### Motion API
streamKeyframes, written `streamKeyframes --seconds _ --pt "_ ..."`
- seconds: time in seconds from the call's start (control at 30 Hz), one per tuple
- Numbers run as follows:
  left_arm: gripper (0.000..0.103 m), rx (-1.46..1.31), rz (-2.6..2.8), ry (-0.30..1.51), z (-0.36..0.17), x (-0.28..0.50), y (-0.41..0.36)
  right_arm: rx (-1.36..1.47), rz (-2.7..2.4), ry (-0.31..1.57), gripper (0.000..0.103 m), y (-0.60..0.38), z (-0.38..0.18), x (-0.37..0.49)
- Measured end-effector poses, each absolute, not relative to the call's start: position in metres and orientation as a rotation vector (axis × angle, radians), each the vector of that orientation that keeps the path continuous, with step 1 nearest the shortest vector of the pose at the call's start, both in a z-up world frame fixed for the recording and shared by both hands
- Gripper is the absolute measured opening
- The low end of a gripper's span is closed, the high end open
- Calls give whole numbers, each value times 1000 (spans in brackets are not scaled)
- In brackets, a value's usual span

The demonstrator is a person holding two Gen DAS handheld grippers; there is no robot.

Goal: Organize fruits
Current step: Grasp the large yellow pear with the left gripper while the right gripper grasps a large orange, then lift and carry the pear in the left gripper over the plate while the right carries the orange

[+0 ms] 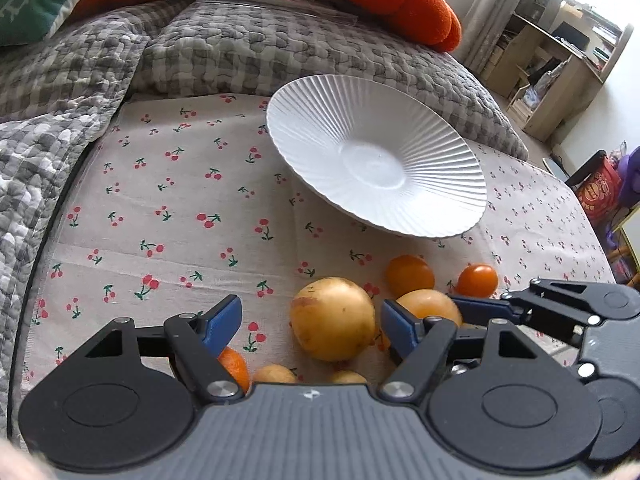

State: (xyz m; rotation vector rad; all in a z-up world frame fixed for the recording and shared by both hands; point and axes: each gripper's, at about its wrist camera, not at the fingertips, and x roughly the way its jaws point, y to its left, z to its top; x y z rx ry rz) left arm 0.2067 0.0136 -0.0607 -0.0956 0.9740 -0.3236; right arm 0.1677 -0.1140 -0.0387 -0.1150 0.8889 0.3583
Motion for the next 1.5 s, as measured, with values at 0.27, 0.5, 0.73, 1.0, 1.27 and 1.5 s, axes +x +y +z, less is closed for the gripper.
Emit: streamKeyframes --seconds 0.27,0.5,0.73,1.0,1.27,1.5 --pt "72 -3 -335 965 -67 204 3 -45 285 847 42 -143 -15 165" --pt "46 79 -325 968 -79 201 -16 -19 260 845 42 -146 -16 169" --pt "44 62 -311 968 -73 203 -12 0 256 818 42 -152 -6 172" --pt "44 -80 -272 886 -36 218 8 23 231 776 42 -171 5 197" --pt "44 -137 -277 810 -16 256 -5 64 234 783 42 -187 -4 232" --pt "44 -142 -310 799 -22 294 -29 40 248 789 42 -193 -15 256"
